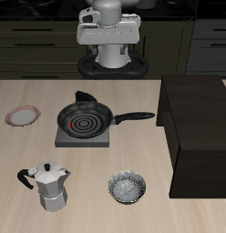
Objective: Turn off the stove
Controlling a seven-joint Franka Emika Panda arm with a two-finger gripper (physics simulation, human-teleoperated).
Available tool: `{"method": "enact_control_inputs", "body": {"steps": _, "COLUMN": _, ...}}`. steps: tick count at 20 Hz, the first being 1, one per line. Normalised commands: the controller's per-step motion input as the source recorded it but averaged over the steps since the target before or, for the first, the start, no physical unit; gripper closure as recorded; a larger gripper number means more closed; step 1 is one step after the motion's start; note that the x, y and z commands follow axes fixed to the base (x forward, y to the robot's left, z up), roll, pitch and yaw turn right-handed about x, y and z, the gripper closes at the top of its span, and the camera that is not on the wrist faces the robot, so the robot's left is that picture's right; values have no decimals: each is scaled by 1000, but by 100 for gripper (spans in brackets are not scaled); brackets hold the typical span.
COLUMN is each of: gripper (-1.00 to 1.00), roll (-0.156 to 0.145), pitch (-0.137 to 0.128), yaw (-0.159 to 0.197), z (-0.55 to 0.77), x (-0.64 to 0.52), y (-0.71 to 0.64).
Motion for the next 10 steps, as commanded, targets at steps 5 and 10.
{"method": "enact_control_inputs", "body": {"steps": 5, "gripper": -100, "roll": -34, "pitch": -13, "yaw": 45, "z": -54, "x": -96, "y": -298}}
{"method": "enact_control_inputs", "body": {"steps": 10, "gripper": -100, "roll": -32, "pitch": -6, "yaw": 54, "z": -114, "x": -73, "y": -235}}
